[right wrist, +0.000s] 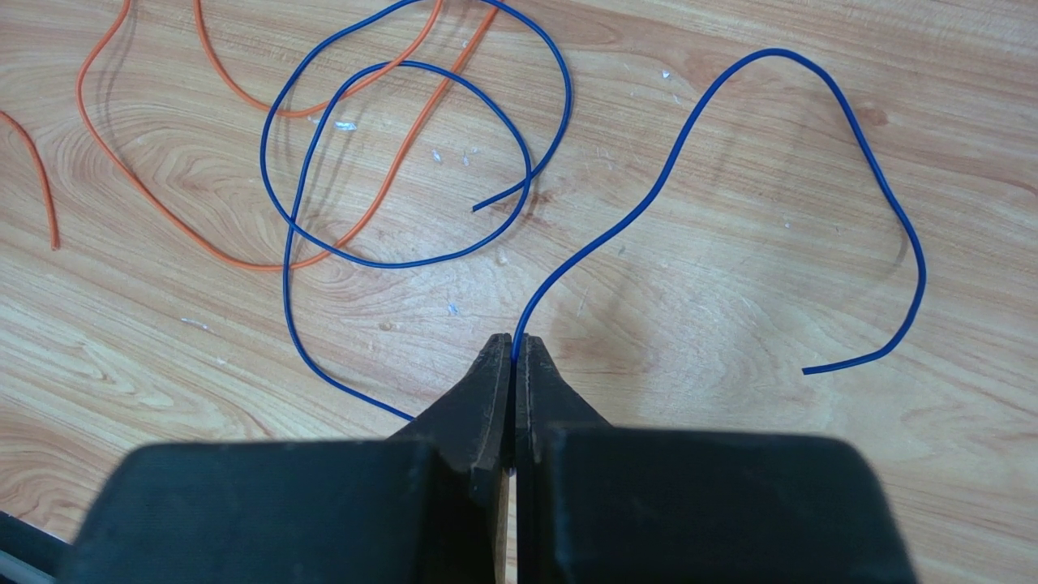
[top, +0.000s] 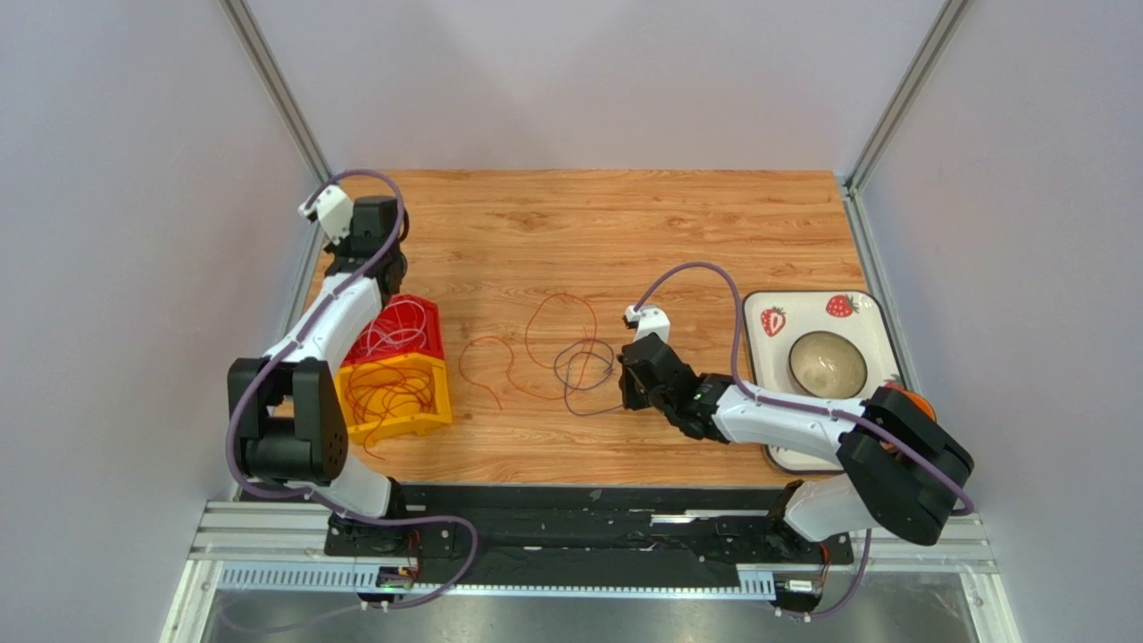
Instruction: Untangle the cables
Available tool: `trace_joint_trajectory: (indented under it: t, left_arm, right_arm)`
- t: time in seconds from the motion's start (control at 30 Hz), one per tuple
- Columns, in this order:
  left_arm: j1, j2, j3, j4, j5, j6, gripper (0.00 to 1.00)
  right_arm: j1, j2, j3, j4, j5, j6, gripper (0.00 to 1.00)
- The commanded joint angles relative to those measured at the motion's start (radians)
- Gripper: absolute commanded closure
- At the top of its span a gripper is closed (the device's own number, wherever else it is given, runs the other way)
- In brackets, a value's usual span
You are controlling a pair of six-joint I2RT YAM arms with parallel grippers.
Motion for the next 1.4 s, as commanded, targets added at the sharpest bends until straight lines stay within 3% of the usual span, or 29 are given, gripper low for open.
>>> trace_joint_trajectory:
  t: [0.0, 0.3, 0.5, 0.77, 0.9, 1.2, 1.27, 1.37]
  left_arm:
    - [0.007, -0.091, -0.177, 0.090, 0.016, -0.086, 1.00]
    - [0.007, -0.203, -0.343, 0.038, -0.007, -0.204, 1.00]
    - [0.008, -0.141, -0.270, -0.127, 0.030, -0.306, 1.00]
    - [0.030, -0.024, -0.202, -0.201, 0.152, -0.379, 1.00]
    - [0.031, -0.021, -0.184, -0.152, 0.206, -0.290, 0.81]
    - [0.031, -0.140, -0.096, -0.232, 0.221, -0.153, 0.60]
    - [0.031, -0.182, -0.093, -0.253, 0.227, -0.138, 0.61]
    - [0.031, -0.238, -0.107, -0.325, 0.221, -0.146, 0.75]
  right_arm:
    - [-0.001, -0.019, 0.011, 0.043, 0.002, -0.009, 1.00]
    - [0.001, -0.005, 0.021, 0.039, -0.004, -0.013, 1.00]
    - [-0.001, -0.002, 0.023, 0.039, -0.004, -0.013, 1.00]
    - [-0.001, -0.002, 0.023, 0.036, -0.003, -0.015, 1.00]
    - [0.001, -0.002, 0.023, 0.036, -0.004, -0.015, 1.00]
    - [-0.001, 0.000, 0.025, 0.037, -0.001, -0.013, 1.00]
    - [-0.001, -0.002, 0.023, 0.037, -0.001, -0.012, 1.00]
    - [-0.001, -0.002, 0.023, 0.037, -0.003, -0.013, 1.00]
